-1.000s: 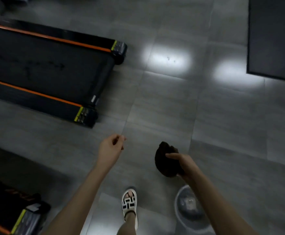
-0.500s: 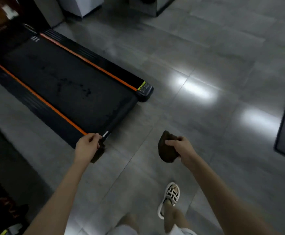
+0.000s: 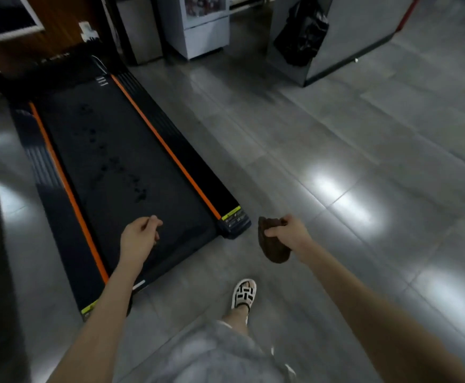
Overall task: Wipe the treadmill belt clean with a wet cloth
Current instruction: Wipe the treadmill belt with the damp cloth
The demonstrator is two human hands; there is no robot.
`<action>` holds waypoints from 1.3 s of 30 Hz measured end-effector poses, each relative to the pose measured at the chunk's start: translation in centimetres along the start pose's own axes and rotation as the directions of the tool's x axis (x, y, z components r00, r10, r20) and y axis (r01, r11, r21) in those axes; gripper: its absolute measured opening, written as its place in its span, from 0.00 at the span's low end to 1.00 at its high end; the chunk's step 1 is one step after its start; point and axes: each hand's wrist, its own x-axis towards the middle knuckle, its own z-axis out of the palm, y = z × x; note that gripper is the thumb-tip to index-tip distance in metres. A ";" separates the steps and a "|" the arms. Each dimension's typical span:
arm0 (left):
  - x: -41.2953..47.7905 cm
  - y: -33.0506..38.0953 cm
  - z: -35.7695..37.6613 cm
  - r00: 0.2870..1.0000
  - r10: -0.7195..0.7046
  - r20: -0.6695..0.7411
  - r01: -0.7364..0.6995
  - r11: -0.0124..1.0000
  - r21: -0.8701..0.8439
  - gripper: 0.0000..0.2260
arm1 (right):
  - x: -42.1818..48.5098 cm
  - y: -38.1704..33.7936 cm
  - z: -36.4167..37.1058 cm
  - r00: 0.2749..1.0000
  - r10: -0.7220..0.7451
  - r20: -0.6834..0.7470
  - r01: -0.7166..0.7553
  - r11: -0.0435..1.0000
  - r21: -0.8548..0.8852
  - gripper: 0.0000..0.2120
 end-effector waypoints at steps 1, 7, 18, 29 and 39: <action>1.6 1.6 1.1 1.000 -0.003 -0.020 0.002 1.000 -0.011 0.13 | 2.2 -1.4 -1.5 1.000 -0.015 0.006 0.016 1.000 -0.016 0.23; 9.6 10.3 8.2 0.996 -0.043 -0.084 0.045 0.999 0.016 0.12 | 13.8 -8.9 -10.5 0.993 -0.053 0.103 0.063 0.994 -0.090 0.19; 19.2 18.9 27.9 0.876 -0.389 -0.286 0.378 0.921 -0.092 0.17 | 37.9 -23.0 -24.3 0.896 -0.271 0.352 0.394 0.852 -0.346 0.20; 27.7 29.4 36.0 0.635 -0.590 -0.499 0.524 0.803 -0.283 0.13 | 54.3 -41.2 -26.0 0.688 -0.369 0.624 0.659 0.677 -0.326 0.17; 45.6 34.0 32.0 0.455 -0.649 -0.610 0.473 0.756 -0.452 0.17 | 64.8 -58.4 -16.3 0.553 -0.359 0.752 0.748 0.611 -0.259 0.14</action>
